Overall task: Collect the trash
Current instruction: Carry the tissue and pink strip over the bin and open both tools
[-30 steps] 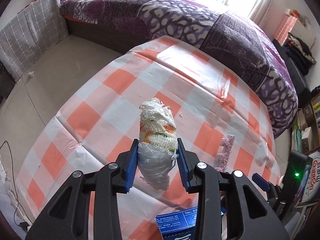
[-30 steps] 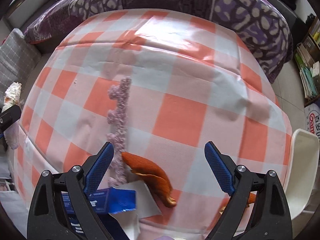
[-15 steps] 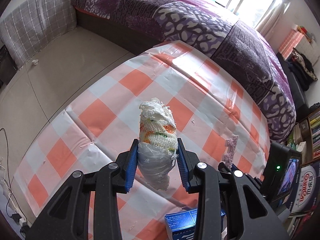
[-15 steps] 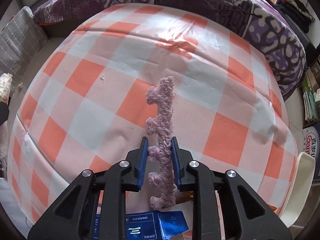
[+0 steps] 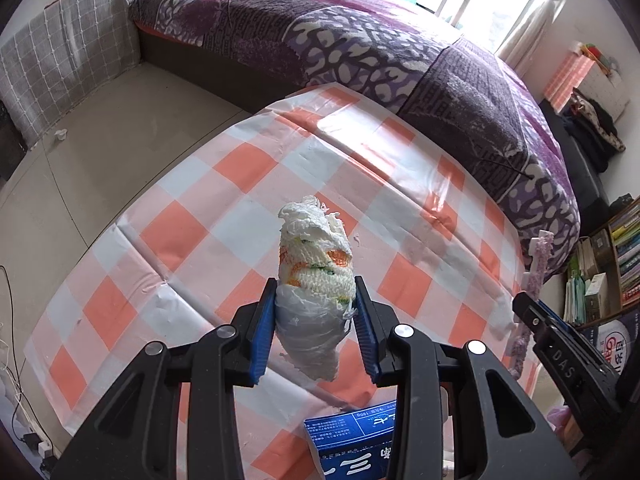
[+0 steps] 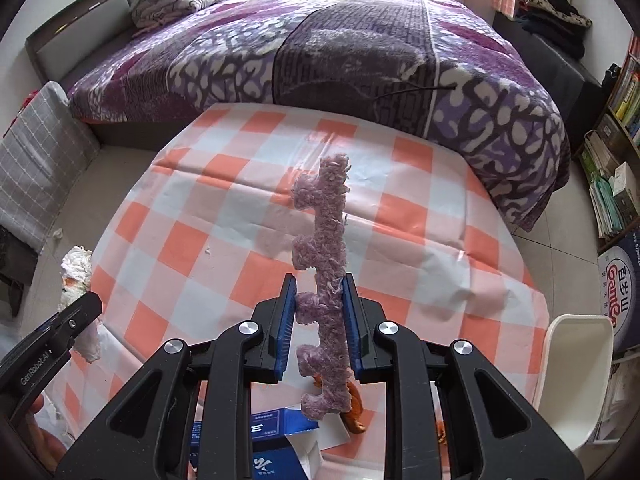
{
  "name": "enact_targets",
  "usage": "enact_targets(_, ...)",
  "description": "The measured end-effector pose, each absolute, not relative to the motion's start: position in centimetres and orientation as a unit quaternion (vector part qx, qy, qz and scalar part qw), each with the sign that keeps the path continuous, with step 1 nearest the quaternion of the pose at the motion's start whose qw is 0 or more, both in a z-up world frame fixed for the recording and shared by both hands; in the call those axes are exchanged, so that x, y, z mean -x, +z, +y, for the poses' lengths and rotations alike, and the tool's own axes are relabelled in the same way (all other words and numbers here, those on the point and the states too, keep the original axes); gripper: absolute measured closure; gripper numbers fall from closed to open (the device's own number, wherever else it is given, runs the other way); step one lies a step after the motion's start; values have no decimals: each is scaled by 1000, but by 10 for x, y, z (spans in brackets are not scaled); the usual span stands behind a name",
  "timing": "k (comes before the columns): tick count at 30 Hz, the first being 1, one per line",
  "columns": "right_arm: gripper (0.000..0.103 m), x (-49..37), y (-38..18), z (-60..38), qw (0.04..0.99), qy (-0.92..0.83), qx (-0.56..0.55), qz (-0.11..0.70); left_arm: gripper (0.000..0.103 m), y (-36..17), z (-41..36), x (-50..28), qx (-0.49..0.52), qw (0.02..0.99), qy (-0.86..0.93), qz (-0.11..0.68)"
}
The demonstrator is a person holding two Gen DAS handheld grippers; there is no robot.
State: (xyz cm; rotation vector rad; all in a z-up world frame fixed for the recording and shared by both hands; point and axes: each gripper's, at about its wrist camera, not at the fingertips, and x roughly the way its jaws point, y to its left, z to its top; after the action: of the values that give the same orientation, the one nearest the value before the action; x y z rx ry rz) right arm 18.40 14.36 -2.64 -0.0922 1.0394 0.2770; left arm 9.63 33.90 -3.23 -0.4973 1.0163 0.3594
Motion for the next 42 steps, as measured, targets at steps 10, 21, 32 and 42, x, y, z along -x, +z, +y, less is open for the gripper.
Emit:
enact_targets(10,81,-174,-24,62,861,96,21,499,66,-36,292,-107,205,832,141,496)
enact_targets(21,81,-165,-50,-46,853,34,-12,521,67,-46,208,-120,148,836,86,522)
enact_targets(32,81,-167,-67,-153,828,-40,-73,555,66,-45,109,-132,104,841,2,531)
enact_targets(42,60,-162,-76,-221,811,-95,-90,570,66,-52,15,-138,75,833,-82,543)
